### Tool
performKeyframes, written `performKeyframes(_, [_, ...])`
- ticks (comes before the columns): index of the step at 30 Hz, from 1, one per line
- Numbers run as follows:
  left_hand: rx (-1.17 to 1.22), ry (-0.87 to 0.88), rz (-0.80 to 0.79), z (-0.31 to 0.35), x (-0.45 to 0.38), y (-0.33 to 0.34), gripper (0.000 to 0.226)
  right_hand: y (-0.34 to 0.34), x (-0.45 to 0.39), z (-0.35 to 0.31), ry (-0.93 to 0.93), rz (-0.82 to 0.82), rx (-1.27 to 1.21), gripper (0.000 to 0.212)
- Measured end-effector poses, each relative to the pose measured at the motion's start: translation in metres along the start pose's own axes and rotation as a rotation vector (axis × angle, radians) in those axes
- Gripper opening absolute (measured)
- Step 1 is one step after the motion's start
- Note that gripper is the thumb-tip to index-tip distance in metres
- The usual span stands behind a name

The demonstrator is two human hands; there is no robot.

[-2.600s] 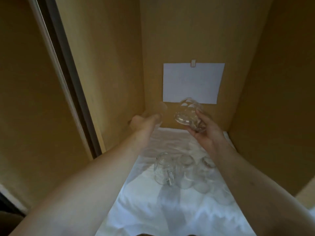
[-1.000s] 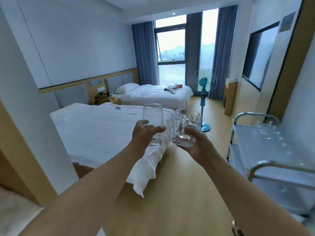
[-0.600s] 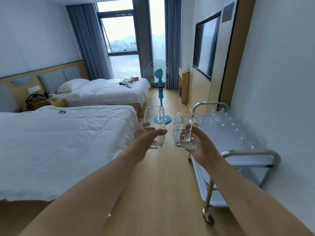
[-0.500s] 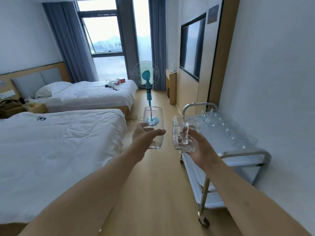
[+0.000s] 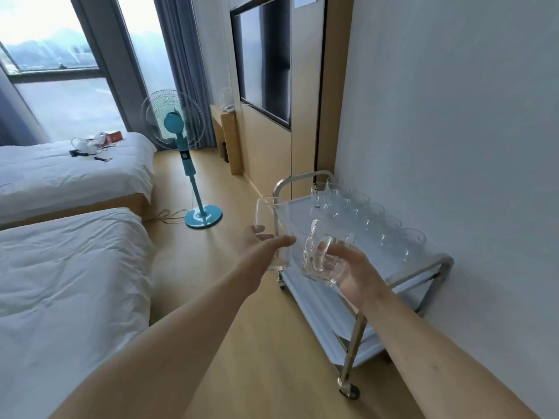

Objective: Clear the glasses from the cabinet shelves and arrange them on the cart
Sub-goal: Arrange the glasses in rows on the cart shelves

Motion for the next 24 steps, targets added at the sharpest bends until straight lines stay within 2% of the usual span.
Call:
performKeyframes(3, [0.005,-0.015,-0.047,-0.001,-0.048,0.009,0.077,-0.013,-0.041,0.01,0.009,0.076,0.011,0.049])
performKeyframes(7, [-0.028,-0.04,-0.067,-0.005,-0.122,0.025,0.078,-0.041,-0.11,0.025,-0.03,0.133,0.003,0.029])
performKeyframes(9, [-0.031,-0.05,-0.075,-0.003,-0.163,0.036,0.078,-0.059,-0.145,0.032,-0.044,0.15,0.02,0.041])
performKeyframes(13, [-0.037,-0.107,-0.108,-0.003,-0.24,0.062,0.078,-0.1,-0.211,0.047,0.022,0.285,0.102,0.096])
performKeyframes(19, [-0.073,-0.16,-0.141,-0.012,-0.335,0.099,0.085,-0.143,-0.286,0.058,0.064,0.43,0.226,0.107])
performKeyframes(24, [-0.115,-0.211,-0.225,-0.025,-0.398,0.123,0.088,-0.165,-0.325,0.072,0.12,0.506,0.354,0.107])
Point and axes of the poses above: each hand's wrist, its own x-axis away from the middle knuckle, its own y-axis out of the palm, z = x × y, the point moved 4 cm from there along -x, towards the middle knuckle, and after that the axes turned 5 degrees about -y, right-handed, at the moved point
